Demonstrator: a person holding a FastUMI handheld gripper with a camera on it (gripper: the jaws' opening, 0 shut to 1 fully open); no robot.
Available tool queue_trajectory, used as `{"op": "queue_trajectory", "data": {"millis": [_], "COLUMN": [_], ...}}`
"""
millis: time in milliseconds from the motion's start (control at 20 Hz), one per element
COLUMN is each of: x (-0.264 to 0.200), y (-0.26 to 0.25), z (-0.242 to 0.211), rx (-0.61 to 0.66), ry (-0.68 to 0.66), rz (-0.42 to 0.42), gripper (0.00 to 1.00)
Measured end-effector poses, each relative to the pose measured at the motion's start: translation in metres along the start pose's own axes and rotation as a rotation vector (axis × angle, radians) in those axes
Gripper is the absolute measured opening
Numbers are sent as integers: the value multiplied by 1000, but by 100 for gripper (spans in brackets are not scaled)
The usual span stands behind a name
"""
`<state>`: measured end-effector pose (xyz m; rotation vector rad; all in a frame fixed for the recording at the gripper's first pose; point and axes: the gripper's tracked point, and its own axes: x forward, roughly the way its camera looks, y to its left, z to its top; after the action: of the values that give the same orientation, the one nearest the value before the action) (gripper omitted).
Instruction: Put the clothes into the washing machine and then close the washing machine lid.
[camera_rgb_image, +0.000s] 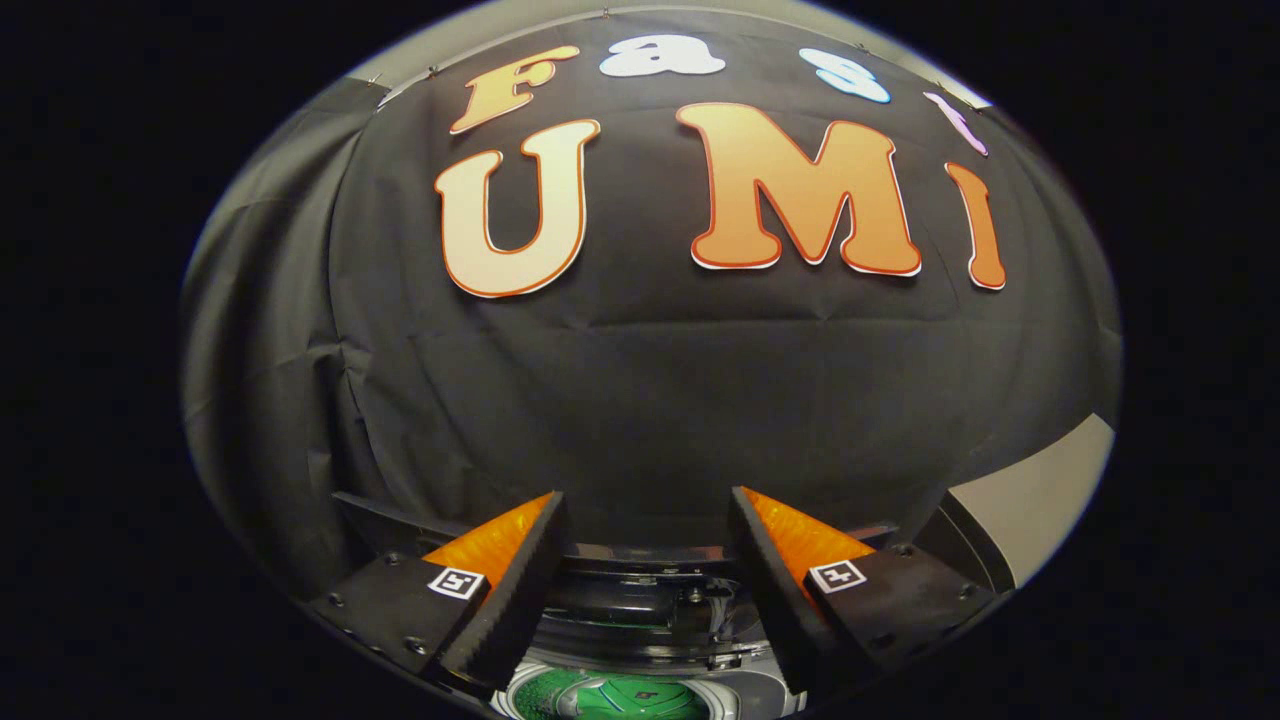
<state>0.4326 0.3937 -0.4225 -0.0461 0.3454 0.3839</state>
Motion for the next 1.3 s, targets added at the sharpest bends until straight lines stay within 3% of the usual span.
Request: {"op": "queue_trajectory", "data": {"millis": [750, 1300], "x": [-100, -125], "y": [10, 8], "z": [-40, -79], "rx": [-8, -10], "ry": [-107, -115], "rz": [-34, 23], "gripper": [100, 100]}}
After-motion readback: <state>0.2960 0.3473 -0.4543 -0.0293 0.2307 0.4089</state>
